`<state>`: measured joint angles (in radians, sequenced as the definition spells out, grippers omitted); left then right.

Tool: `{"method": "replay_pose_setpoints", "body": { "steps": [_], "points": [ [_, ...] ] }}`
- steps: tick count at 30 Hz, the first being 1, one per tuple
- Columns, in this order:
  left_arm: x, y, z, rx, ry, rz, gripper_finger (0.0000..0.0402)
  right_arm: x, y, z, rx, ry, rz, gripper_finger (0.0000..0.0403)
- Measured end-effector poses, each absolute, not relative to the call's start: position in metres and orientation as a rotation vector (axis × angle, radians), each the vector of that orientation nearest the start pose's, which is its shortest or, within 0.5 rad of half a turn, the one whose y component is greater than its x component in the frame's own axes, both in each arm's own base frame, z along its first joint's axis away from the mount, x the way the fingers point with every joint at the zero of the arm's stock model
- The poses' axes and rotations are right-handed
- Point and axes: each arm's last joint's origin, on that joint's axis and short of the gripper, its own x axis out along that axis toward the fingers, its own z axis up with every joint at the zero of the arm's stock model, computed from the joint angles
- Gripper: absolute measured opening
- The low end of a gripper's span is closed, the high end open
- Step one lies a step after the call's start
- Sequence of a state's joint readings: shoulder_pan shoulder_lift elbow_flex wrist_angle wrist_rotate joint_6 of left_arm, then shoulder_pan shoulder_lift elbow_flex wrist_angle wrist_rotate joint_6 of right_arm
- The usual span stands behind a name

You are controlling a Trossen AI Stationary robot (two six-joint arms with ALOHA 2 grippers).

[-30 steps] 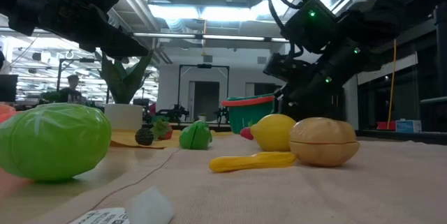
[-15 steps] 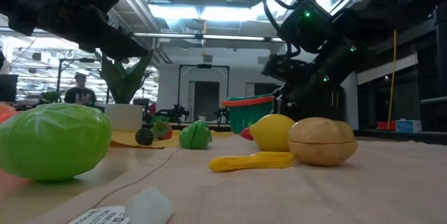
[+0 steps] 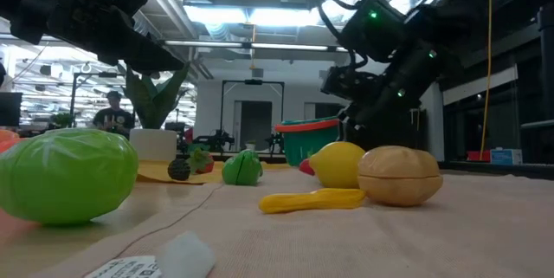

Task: Pick and placing Produce into tupperware
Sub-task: Put the cherry into the basket

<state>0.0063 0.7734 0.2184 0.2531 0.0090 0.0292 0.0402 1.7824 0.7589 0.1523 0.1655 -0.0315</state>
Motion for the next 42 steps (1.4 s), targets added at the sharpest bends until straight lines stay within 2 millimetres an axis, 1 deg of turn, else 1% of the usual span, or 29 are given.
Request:
{"method": "replay_pose_setpoints", "body": {
  "steps": [4, 8, 21, 24, 30, 39, 42],
  "points": [
    [0.163, 0.001, 0.181, 0.027, 0.302, -0.007, 0.0192, 0.323, 0.008, 0.118, -0.123, 0.912, -0.103, 0.0082],
    [0.163, 0.001, 0.181, 0.027, 0.302, -0.007, 0.0192, 0.326, 0.008, 0.122, -0.126, 0.939, -0.102, 0.0081],
    [0.163, 0.001, 0.179, 0.027, 0.321, -0.007, 0.0192, 0.325, 0.008, 0.121, -0.125, 0.956, -0.103, 0.008],
    [0.163, 0.001, 0.179, 0.026, 0.321, -0.007, 0.0192, 0.325, 0.008, 0.121, -0.124, 0.956, -0.104, 0.0066],
    [0.163, 0.001, 0.179, 0.027, 0.321, -0.007, 0.0192, 0.324, 0.008, 0.121, -0.124, 0.961, -0.103, 0.001],
    [0.163, 0.001, 0.179, 0.027, 0.321, -0.007, 0.0192, 0.324, 0.003, 0.121, -0.093, 0.959, -0.13, 0.0004],
    [0.163, 0.001, 0.179, 0.027, 0.321, -0.007, 0.0192, 0.324, 0.001, 0.127, -0.083, 0.943, -0.14, 0.0003]
  ]
}}
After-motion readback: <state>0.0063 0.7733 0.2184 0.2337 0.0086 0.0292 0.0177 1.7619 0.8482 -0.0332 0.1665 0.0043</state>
